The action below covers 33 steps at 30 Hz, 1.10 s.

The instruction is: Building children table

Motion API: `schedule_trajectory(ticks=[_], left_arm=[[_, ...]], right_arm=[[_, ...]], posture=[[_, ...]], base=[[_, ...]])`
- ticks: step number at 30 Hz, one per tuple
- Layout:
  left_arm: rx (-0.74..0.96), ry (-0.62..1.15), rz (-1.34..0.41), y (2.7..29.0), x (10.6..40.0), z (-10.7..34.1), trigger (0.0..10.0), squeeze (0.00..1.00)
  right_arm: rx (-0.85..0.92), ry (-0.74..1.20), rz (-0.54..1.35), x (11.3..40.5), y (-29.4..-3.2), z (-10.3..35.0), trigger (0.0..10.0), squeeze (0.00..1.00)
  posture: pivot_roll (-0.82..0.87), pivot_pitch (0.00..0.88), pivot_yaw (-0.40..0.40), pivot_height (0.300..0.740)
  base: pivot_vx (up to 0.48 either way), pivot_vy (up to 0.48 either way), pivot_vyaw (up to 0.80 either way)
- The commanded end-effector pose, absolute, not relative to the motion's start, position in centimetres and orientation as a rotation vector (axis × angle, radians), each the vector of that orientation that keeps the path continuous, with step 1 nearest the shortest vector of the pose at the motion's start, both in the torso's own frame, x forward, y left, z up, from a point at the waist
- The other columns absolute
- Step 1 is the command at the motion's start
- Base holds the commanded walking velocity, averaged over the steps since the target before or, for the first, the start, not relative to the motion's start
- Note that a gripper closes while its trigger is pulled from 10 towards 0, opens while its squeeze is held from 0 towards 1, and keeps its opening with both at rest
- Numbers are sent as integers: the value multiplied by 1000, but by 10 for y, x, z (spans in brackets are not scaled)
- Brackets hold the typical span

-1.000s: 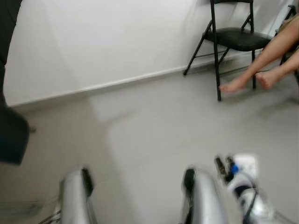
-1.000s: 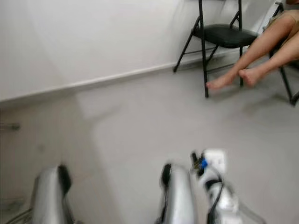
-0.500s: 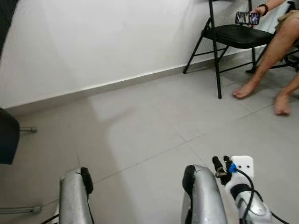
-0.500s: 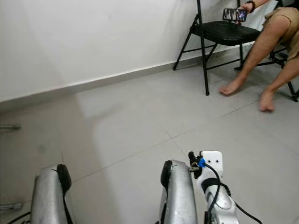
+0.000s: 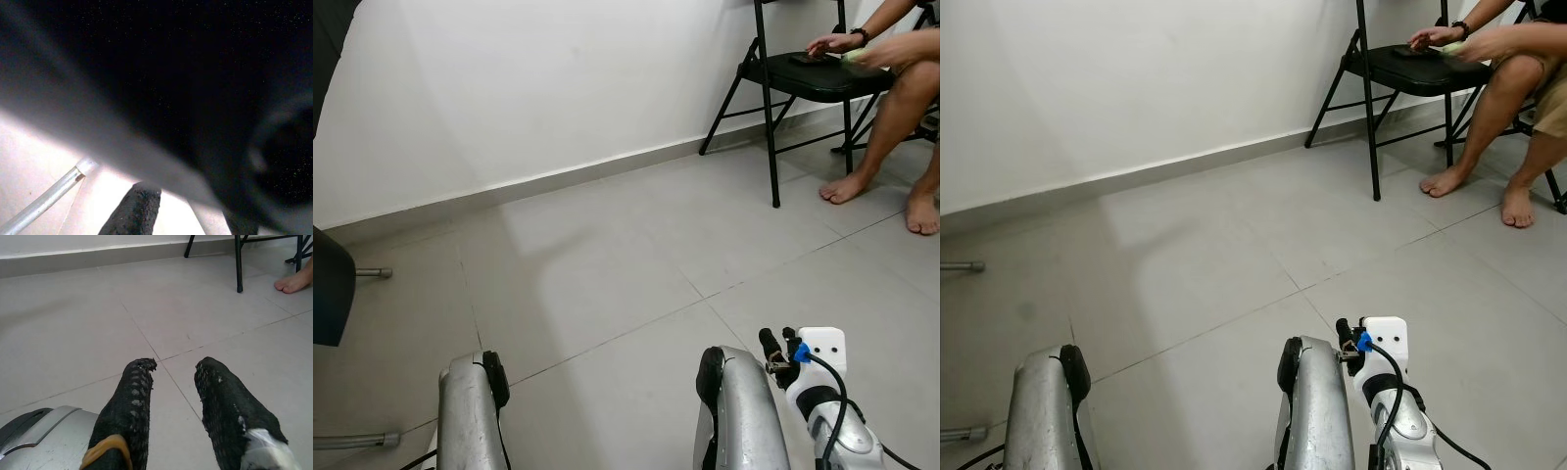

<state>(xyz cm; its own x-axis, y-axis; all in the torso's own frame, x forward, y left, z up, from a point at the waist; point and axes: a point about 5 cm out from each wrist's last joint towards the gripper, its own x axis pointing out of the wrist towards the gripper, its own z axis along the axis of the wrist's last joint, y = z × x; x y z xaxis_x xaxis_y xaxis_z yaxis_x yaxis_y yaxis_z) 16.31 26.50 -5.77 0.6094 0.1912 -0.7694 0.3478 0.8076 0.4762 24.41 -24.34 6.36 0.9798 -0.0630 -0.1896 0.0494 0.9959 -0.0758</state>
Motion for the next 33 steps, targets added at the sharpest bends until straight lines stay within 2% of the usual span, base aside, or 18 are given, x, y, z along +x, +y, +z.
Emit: schedule_trajectory(ticks=[1, 27, 28, 33], left_arm=[[652, 962, 10, 295, 158, -49, 10000, 0], [652, 962, 10, 295, 158, -49, 10000, 0], [668, 982, -23, 296, 155, -51, 10000, 0], [737, 873, -50, 308, 165, -35, 10000, 0]], right_arm=[[-72, 187, -62, 246, -247, 65, 10000, 0], [-72, 187, -62, 246, -247, 65, 10000, 0], [-66, 190, -64, 243, -245, 64, 10000, 0], [-69, 169, -39, 246, -230, 69, 10000, 0]], posture=[[131, 329, 96, 300], [131, 329, 96, 300], [129, 0, 0, 300], [153, 0, 0, 320]], base=[[0, 0, 0], [0, 0, 0], [0, 0, 0], [0, 0, 0]])
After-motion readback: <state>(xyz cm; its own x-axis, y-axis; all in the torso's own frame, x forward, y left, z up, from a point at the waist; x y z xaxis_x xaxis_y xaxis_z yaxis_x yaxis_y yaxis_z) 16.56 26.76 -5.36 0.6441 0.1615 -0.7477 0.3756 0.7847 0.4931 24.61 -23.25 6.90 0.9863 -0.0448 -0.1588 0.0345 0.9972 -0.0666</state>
